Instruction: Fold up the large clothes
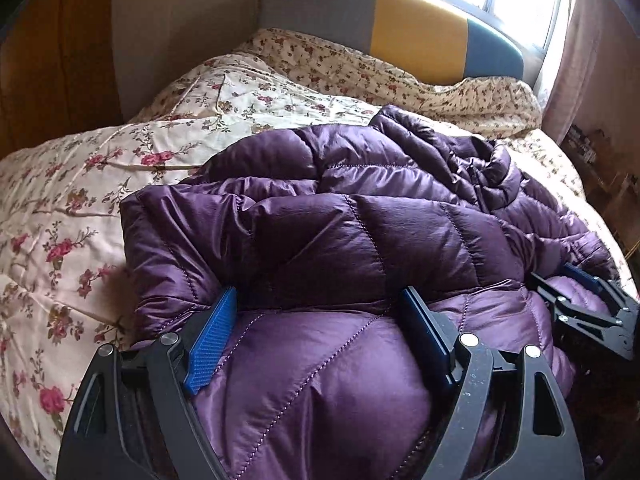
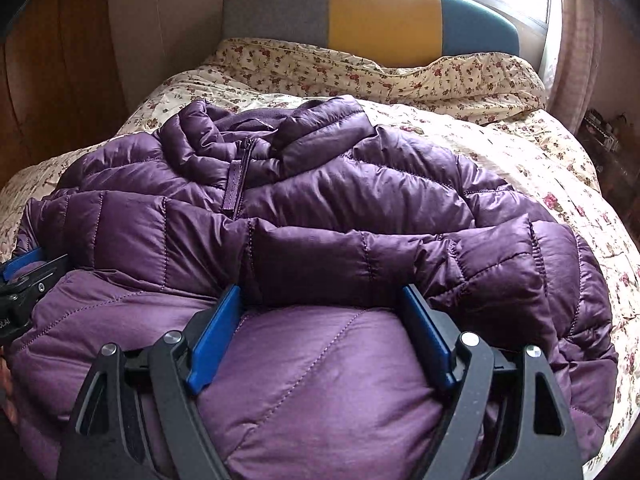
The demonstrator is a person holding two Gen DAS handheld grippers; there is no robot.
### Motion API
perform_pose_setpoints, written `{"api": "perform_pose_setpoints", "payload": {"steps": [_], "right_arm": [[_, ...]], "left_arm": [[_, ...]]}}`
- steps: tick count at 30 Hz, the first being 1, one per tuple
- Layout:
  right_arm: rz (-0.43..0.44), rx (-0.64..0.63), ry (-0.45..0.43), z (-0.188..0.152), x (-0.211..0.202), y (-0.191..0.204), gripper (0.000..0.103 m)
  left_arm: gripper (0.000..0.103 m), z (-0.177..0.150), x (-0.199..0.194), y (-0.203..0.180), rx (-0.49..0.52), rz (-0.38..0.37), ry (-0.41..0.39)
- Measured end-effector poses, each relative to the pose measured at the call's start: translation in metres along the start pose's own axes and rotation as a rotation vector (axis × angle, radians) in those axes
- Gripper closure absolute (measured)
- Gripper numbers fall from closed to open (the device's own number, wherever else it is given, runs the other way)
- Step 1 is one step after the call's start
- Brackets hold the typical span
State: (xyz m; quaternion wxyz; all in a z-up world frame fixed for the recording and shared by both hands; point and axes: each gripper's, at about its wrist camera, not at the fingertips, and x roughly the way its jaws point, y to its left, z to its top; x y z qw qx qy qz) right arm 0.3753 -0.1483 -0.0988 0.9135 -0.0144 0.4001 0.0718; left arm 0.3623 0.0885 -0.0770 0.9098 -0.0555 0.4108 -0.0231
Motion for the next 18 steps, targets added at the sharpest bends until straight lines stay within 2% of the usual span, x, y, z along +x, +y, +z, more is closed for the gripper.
{"api": "perform_pose_setpoints", "payload": {"steps": [7, 10, 11, 14, 18], "right_arm": [[0.010, 0.008, 0.006, 0.002, -0.001, 0.001, 0.022], [0.046, 0.010, 0.020, 0.006, -0.009, -0.001, 0.009], [0.049, 0.003, 0.024, 0.008, -0.014, -0.001, 0.006], [0.065, 0.006, 0.018, 0.009, -0.035, -0.002, 0.005], [0.086, -0.004, 0.027, -0.004, -0.069, -0.007, 0.003]], "left_arm": [[0.020, 0.000, 0.000, 0.001, -0.002, -0.005, -0.001], [0.018, 0.002, -0.001, 0.001, -0.002, -0.013, 0.002], [0.018, 0.003, -0.002, 0.001, -0.004, -0.017, 0.004], [0.018, 0.007, -0.012, 0.002, -0.006, -0.008, 0.005], [0.018, 0.003, -0.046, 0.005, -0.017, -0.006, -0.019]]}}
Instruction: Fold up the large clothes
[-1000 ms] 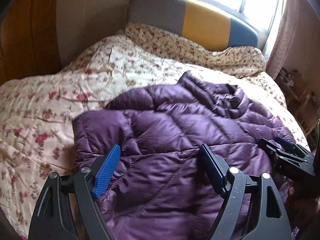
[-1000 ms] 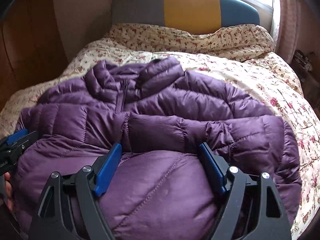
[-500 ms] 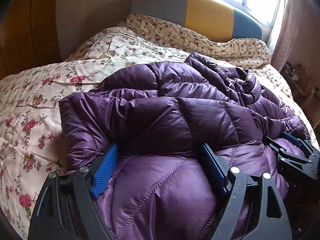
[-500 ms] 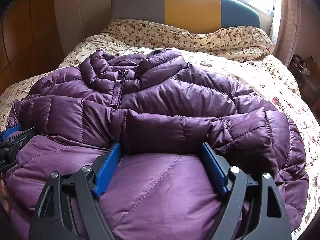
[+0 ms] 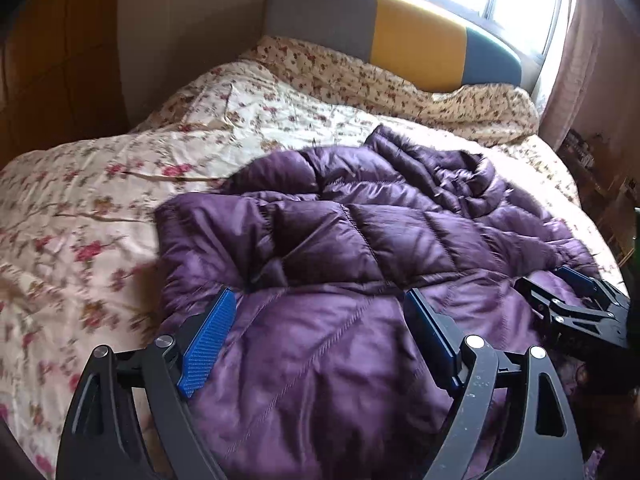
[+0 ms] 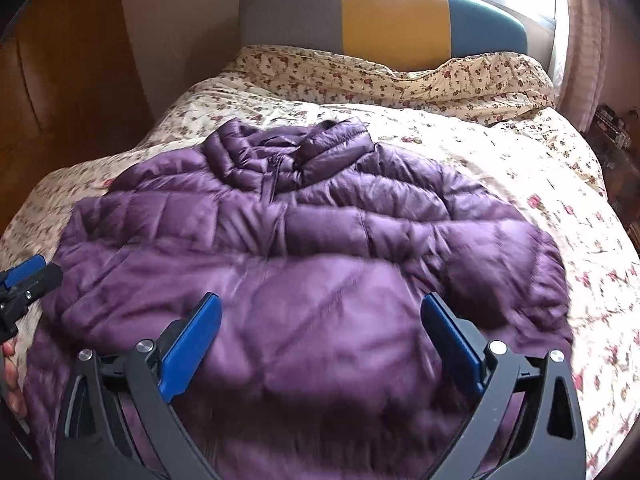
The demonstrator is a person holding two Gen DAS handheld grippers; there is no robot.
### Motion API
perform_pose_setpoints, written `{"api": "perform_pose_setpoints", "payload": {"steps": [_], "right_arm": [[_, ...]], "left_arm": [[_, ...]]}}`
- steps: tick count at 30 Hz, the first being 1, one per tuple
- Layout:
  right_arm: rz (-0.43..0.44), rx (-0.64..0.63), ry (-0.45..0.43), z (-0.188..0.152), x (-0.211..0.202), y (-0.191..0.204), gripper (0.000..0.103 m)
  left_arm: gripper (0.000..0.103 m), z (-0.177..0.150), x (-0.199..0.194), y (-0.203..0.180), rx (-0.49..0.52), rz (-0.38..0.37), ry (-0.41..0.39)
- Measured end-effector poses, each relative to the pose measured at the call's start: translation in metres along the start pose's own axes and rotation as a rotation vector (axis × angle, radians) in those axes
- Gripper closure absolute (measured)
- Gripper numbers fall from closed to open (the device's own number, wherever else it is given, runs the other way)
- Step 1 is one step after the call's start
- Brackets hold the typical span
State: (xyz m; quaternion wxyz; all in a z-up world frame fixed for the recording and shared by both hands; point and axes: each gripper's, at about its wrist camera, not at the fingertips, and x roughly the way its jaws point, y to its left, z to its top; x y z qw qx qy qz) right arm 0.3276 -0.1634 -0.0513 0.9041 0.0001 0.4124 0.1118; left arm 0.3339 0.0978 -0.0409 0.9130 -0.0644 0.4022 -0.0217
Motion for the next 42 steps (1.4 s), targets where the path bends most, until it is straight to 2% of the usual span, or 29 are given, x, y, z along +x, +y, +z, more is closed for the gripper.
{"api": "perform_pose_setpoints", "payload": {"steps": [4, 10, 18, 26, 37, 42], "right_arm": [[0.021, 0.005, 0.034, -0.028, -0.033, -0.010, 0.003], [0.012, -0.012, 0.100, -0.077, -0.065, -0.022, 0.003], [-0.026, 0.030, 0.143, -0.132, -0.105, -0.053, 0.003], [-0.036, 0.100, 0.183, -0.174, -0.137, -0.089, 0.003], [0.069, 0.168, 0.232, -0.228, -0.167, -0.100, 0.003], [0.105, 0.189, 0.237, -0.248, -0.178, -0.099, 0.003]], "left_arm": [[0.018, -0.015, -0.038, 0.007, -0.002, -0.007, -0.028], [0.018, -0.059, -0.089, 0.020, -0.001, 0.004, -0.042], [0.018, -0.110, -0.130, 0.038, -0.035, 0.006, -0.033], [0.018, -0.150, -0.156, 0.056, -0.062, -0.017, 0.003], [0.018, -0.213, -0.181, 0.068, -0.079, -0.059, 0.076], [0.022, -0.234, -0.189, 0.065, -0.088, -0.086, 0.102]]}}
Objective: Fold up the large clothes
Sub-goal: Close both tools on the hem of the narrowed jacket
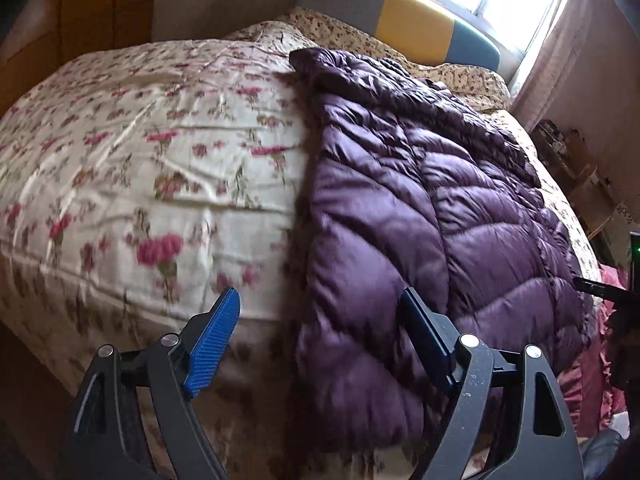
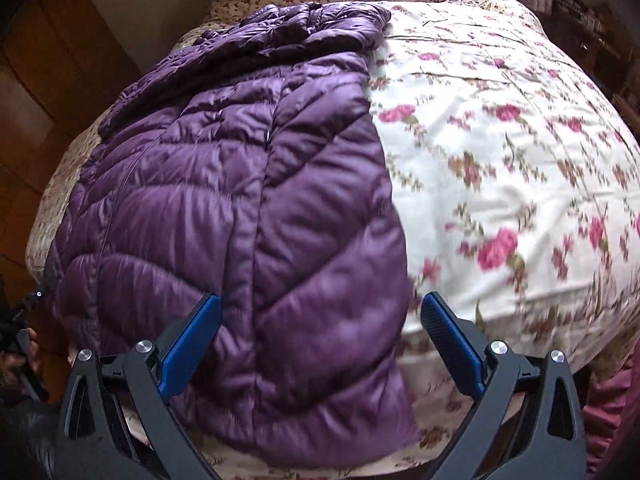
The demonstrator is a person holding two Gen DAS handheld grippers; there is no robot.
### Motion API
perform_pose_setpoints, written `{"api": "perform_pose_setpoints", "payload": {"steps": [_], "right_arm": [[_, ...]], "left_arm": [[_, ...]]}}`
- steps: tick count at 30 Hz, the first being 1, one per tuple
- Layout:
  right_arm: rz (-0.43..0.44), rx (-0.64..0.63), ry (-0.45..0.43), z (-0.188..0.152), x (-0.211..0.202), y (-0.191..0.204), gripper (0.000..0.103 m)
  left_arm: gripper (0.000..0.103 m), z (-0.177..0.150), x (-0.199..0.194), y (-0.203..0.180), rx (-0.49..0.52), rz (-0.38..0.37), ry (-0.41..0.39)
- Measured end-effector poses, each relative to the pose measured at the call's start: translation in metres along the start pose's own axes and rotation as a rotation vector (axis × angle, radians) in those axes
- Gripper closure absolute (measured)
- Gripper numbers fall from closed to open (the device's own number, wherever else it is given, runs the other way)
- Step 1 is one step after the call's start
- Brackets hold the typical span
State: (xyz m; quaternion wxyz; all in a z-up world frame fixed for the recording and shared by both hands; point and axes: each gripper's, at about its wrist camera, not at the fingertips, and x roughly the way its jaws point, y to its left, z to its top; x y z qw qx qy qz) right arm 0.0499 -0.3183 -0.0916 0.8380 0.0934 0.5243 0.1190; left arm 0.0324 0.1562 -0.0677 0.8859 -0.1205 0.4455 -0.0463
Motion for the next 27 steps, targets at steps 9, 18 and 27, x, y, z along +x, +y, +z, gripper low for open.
{"api": "perform_pose_setpoints", "payload": {"steps": [9, 18, 27], "right_arm": [[0.046, -0.040, 0.028, -0.022, -0.002, 0.008, 0.032], [0.101, -0.074, 0.037, -0.024, -0.003, 0.018, 0.073], [0.102, -0.103, 0.026, -0.021, -0.007, 0.024, 0.085]], "left_arm": [[0.044, -0.023, -0.001, -0.008, 0.013, -0.017, 0.058], [0.063, -0.027, -0.006, -0.022, 0.059, 0.020, 0.049], [0.088, -0.025, -0.022, -0.036, 0.130, 0.072, 0.005]]}}
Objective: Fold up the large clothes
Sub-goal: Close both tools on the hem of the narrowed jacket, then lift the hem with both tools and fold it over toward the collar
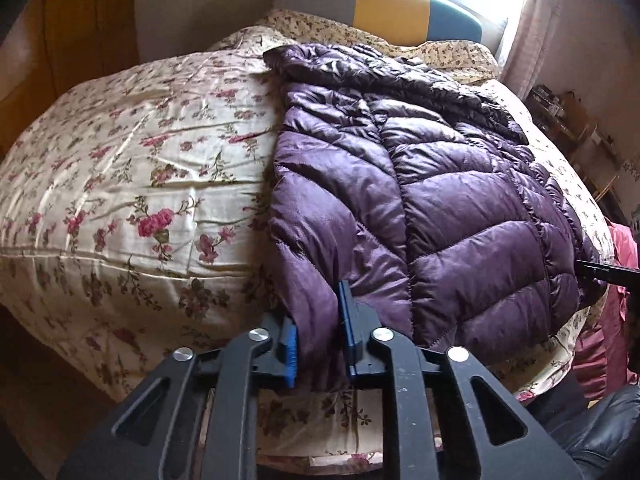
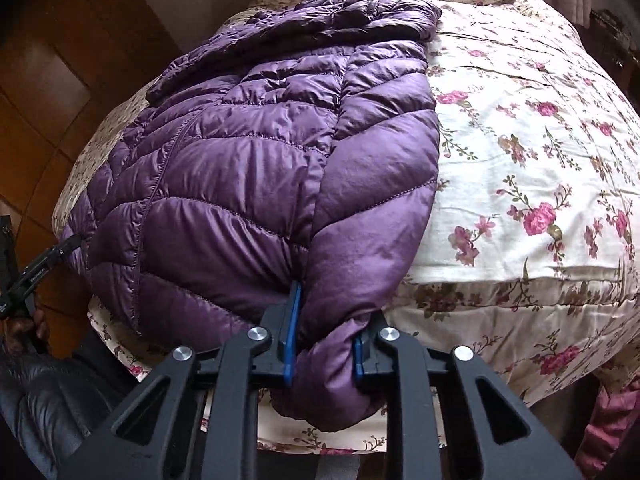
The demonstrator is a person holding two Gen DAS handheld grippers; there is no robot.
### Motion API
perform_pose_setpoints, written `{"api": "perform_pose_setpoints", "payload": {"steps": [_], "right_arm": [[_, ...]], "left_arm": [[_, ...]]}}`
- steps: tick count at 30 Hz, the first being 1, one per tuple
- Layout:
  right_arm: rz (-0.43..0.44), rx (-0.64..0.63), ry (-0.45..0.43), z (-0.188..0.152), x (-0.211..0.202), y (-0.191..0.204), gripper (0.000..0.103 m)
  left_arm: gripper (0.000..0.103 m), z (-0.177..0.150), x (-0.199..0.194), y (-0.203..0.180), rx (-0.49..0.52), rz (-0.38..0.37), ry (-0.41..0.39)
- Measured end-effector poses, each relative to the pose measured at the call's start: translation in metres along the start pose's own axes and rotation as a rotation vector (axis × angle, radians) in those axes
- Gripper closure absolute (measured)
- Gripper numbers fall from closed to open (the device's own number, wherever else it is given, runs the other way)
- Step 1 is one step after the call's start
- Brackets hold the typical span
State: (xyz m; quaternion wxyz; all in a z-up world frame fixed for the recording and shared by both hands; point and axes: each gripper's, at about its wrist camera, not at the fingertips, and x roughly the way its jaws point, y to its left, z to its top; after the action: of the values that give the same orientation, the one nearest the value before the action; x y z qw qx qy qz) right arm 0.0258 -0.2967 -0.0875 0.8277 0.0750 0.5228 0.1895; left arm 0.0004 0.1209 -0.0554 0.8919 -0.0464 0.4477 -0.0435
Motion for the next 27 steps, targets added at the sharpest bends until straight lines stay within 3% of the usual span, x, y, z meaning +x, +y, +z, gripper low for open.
{"api": "perform_pose_setpoints", "payload": {"steps": [12, 22, 27], "right_arm": [[0.051, -0.035, -0.059, 0.014, -0.032, 0.016, 0.093], [0.126, -0.073, -0.227, 0.062, -0.079, 0.040, 0.095], [0.146, -0.078, -0.328, 0.111, -0.094, 0.040, 0.095]], "left_arm": [[0.097, 0.003, -0.017, -0.008, 0.016, -0.011, -0.032], [0.101, 0.039, -0.044, -0.002, -0.017, -0.200, -0.086], [0.101, 0.070, -0.051, 0.006, -0.049, -0.270, -0.138]]}}
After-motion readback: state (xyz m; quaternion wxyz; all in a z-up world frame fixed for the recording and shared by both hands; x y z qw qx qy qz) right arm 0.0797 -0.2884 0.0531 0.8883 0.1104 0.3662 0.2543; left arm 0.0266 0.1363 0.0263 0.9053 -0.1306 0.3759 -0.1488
